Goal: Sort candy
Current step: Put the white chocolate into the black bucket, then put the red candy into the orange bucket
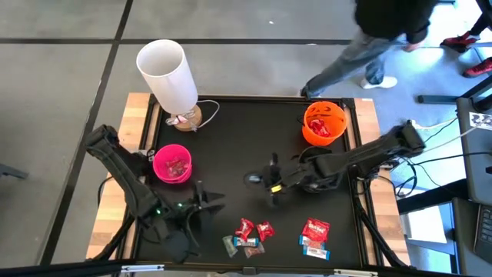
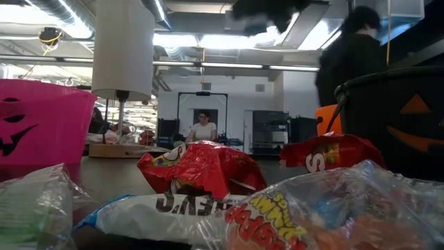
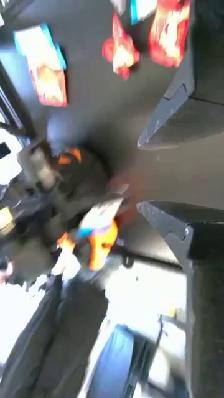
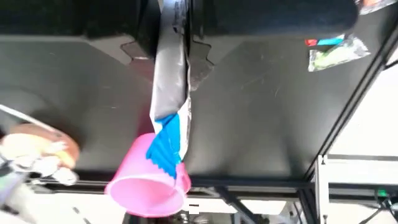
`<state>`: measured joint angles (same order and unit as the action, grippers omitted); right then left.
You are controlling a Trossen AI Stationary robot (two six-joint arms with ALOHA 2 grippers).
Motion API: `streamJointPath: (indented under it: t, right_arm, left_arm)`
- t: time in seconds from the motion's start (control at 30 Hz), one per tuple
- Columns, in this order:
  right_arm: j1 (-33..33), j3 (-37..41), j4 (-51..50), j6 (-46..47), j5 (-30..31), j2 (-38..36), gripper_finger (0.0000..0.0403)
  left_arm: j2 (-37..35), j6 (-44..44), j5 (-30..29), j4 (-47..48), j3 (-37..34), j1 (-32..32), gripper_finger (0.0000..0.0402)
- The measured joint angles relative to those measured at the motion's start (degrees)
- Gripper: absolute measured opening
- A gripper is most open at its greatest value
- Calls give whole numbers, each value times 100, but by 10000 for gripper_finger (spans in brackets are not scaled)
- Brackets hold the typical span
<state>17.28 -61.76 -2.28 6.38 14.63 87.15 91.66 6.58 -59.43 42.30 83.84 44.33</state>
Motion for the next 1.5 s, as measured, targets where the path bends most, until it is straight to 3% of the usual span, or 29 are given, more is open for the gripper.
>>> streamJointPath:
  t: [0.13,0.23,0.5,0.7,1.0,1.13,1.4,1.5]
  right_arm:
    - [0,0,-674,128,124,-742,22]
    - [0,-2,-1133,257,149,-1273,20]
    - [0,-3,-2685,912,501,-2319,45]
    - [0,-4,-4584,2083,534,-2841,47]
    - [0,0,-6990,3819,-214,-3021,48]
    - [0,0,-7417,4048,-552,-3021,58]
    - [0,0,-7500,4311,-713,-3021,143]
    - [-7,-32,-7515,4353,-1108,-3018,169]
  left_arm:
    - [-472,90,516,-54,-404,-19,137]
    - [-939,29,1054,-784,-1011,-128,132]
    - [-2375,-825,2701,-4479,-3360,-702,119]
    - [-2761,-694,3052,-6238,-4478,-1047,118]
    - [-2761,-670,3065,-6573,-4689,-1145,118]
    - [-2761,-670,3063,-6620,-4689,-1144,118]
    - [-2758,-672,3059,-6603,-4689,-1143,118]
    - [-2758,-672,3059,-6590,-4689,-1143,118]
